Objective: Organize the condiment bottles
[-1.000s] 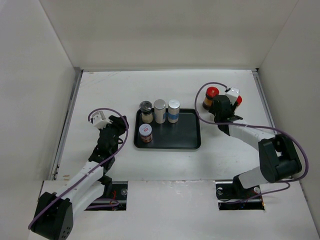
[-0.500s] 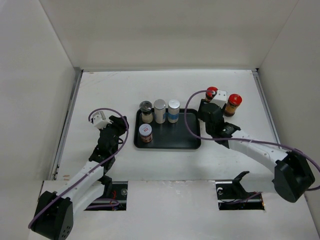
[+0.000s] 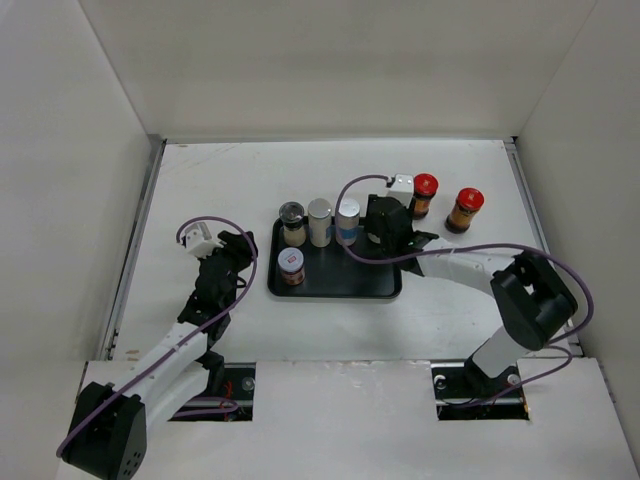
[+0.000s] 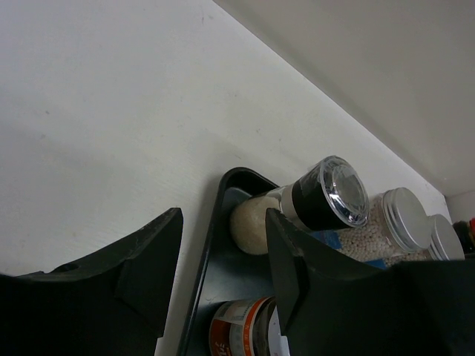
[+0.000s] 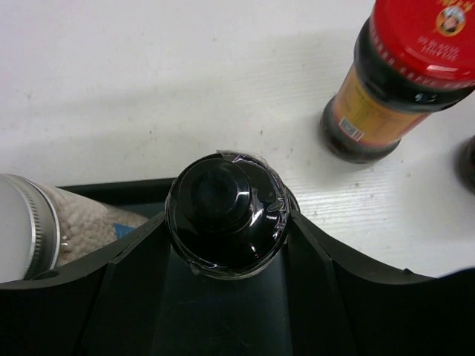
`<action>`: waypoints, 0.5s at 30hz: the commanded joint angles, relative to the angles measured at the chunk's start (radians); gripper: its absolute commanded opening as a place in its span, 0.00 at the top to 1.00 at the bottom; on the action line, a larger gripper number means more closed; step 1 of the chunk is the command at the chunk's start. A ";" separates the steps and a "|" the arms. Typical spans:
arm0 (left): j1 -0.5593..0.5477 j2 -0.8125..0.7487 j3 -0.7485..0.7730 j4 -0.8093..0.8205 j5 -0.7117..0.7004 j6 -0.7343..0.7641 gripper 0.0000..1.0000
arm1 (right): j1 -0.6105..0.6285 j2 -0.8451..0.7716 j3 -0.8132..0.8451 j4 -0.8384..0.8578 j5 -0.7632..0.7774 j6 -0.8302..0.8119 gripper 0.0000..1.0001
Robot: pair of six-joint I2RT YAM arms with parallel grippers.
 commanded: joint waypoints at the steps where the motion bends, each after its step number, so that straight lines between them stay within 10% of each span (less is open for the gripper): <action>1: -0.002 -0.010 -0.006 0.048 0.013 -0.009 0.54 | 0.018 0.002 0.035 0.089 -0.005 0.026 0.49; 9: -0.010 0.005 -0.002 0.054 0.007 -0.009 0.53 | 0.023 -0.042 0.017 0.053 0.000 0.029 0.20; 15: -0.010 0.007 -0.002 0.054 0.007 -0.009 0.53 | -0.031 -0.197 -0.004 0.004 0.014 0.001 0.16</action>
